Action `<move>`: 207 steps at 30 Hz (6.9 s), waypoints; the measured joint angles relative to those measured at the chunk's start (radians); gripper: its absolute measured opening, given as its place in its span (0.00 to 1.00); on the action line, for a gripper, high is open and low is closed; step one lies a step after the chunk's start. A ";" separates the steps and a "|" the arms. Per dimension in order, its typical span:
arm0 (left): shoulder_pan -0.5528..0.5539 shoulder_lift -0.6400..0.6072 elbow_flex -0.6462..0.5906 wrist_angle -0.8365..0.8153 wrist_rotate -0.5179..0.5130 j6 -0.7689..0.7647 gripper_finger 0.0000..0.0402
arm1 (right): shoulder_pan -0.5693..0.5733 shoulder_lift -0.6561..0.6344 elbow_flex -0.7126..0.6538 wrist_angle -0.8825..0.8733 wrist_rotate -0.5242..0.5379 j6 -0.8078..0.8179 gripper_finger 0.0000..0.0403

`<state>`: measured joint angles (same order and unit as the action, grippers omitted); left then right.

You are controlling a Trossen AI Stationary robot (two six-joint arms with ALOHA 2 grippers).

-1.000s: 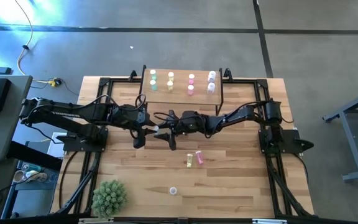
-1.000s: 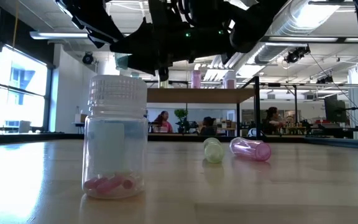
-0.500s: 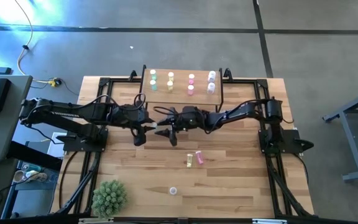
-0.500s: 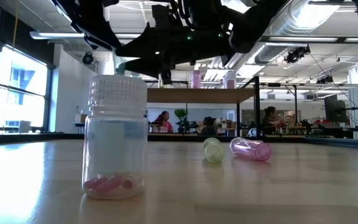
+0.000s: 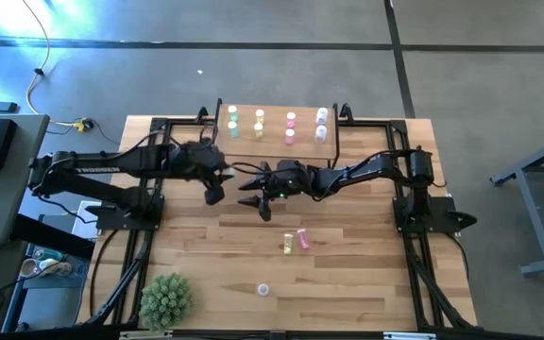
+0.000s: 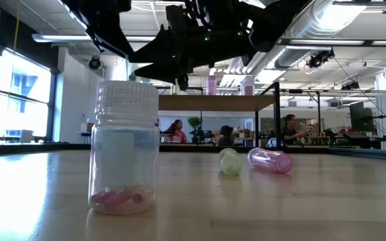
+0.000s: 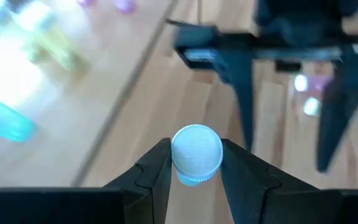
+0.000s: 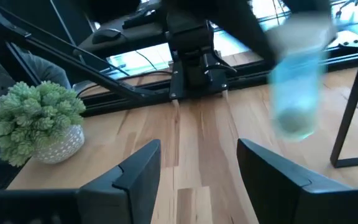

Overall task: Pick and place medicine bottles onto shelf by color
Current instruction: Put the blue pill bottle on the shelf aligned with the other blue pill bottles, then put the pink pill bottle on the shelf aligned with the other pink pill bottles

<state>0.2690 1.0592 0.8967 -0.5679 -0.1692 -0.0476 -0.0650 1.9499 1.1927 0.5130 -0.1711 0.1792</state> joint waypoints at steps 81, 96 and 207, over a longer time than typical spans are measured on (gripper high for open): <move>0.379 0.133 0.233 -0.092 0.136 0.066 0.46 | -0.066 -0.317 -0.001 -0.475 0.112 -0.093 0.50; 0.208 -0.051 0.035 0.150 0.193 0.048 0.46 | -0.042 -0.422 -0.001 -0.915 0.114 0.075 0.50; -0.243 0.358 -0.359 1.582 0.323 -0.043 0.46 | 0.441 -0.435 -0.060 -0.499 0.702 0.065 0.24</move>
<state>0.0257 1.4174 0.5377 1.0137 0.1535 -0.0910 0.3761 1.5154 1.1328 0.0137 0.5308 0.2439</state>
